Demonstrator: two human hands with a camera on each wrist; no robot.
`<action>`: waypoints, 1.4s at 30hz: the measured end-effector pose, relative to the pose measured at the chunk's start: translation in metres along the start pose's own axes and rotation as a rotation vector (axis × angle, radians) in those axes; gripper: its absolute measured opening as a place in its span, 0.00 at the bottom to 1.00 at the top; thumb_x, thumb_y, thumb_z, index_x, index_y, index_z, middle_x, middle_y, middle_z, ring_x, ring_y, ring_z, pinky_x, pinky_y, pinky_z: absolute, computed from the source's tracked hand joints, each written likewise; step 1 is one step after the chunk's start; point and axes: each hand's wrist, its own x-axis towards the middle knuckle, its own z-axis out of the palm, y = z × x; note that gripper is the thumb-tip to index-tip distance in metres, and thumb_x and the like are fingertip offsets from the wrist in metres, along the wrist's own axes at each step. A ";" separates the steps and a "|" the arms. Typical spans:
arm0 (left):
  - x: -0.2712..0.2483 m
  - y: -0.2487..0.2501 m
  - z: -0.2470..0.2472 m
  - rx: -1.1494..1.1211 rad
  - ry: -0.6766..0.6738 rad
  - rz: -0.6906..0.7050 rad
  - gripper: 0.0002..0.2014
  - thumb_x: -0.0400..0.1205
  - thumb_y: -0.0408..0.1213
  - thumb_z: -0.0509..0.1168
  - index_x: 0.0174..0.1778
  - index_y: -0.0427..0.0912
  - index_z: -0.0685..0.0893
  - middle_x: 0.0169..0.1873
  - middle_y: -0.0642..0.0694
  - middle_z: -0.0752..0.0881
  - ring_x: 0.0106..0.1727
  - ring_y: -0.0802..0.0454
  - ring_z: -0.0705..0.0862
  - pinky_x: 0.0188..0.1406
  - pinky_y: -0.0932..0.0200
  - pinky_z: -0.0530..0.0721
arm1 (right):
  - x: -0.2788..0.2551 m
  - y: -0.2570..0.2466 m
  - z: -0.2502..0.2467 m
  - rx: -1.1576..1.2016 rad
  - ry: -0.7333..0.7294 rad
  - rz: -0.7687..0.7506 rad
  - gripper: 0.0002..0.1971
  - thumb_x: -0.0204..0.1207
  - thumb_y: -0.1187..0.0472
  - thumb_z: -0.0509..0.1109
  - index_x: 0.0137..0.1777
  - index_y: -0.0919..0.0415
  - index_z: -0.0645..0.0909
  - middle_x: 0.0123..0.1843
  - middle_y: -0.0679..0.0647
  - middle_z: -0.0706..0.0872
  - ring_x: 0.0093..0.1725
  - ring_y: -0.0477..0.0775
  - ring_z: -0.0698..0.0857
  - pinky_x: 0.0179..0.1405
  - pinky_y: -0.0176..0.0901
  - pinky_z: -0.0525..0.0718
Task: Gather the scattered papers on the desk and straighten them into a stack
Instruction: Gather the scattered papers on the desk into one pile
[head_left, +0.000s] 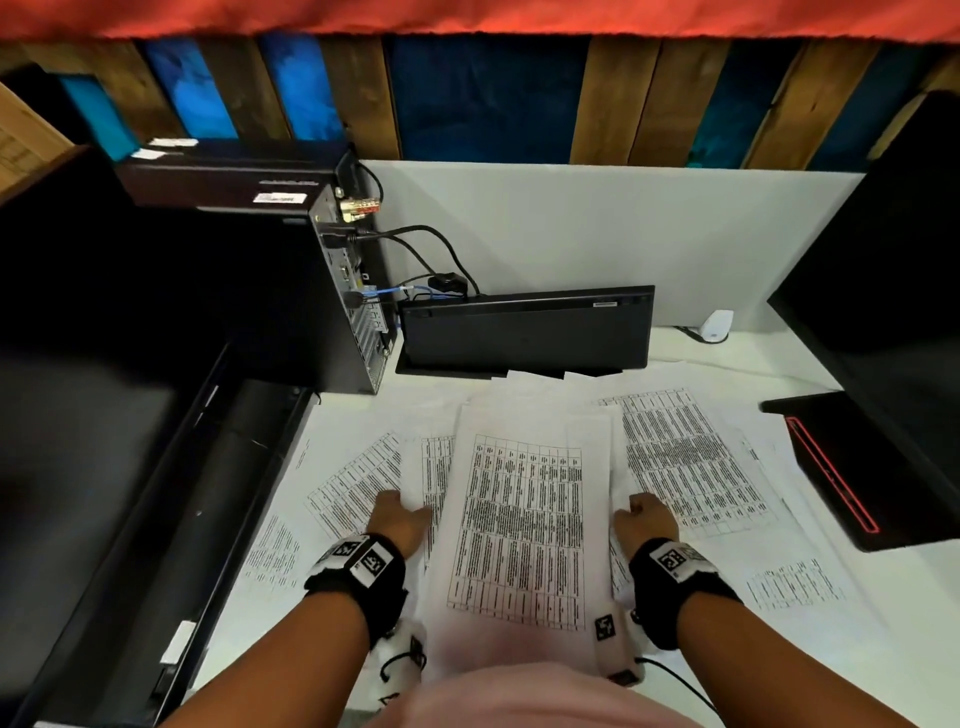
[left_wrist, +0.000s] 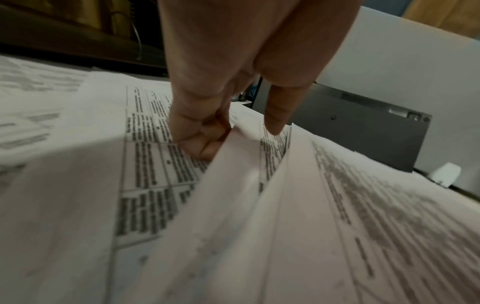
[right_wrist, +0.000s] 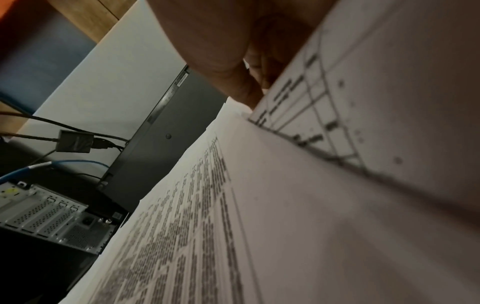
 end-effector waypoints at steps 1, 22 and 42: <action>0.001 0.002 0.001 0.047 -0.049 0.012 0.17 0.80 0.38 0.67 0.62 0.31 0.82 0.56 0.35 0.87 0.48 0.43 0.85 0.53 0.52 0.85 | -0.001 -0.001 -0.001 0.000 0.005 0.016 0.17 0.77 0.69 0.62 0.65 0.67 0.76 0.63 0.66 0.83 0.60 0.65 0.82 0.52 0.42 0.75; -0.020 -0.005 -0.052 0.157 0.379 -0.327 0.40 0.73 0.50 0.71 0.78 0.40 0.62 0.75 0.32 0.67 0.74 0.32 0.67 0.72 0.40 0.69 | 0.008 0.015 0.006 -0.074 -0.212 -0.038 0.26 0.66 0.62 0.81 0.63 0.66 0.78 0.61 0.62 0.86 0.59 0.61 0.84 0.61 0.49 0.82; -0.017 -0.015 -0.048 0.104 0.259 -0.446 0.70 0.52 0.62 0.80 0.83 0.37 0.48 0.77 0.31 0.67 0.74 0.30 0.73 0.70 0.35 0.76 | 0.026 0.030 0.005 -0.071 -0.239 -0.067 0.25 0.72 0.64 0.76 0.67 0.69 0.75 0.63 0.64 0.85 0.54 0.58 0.83 0.62 0.45 0.80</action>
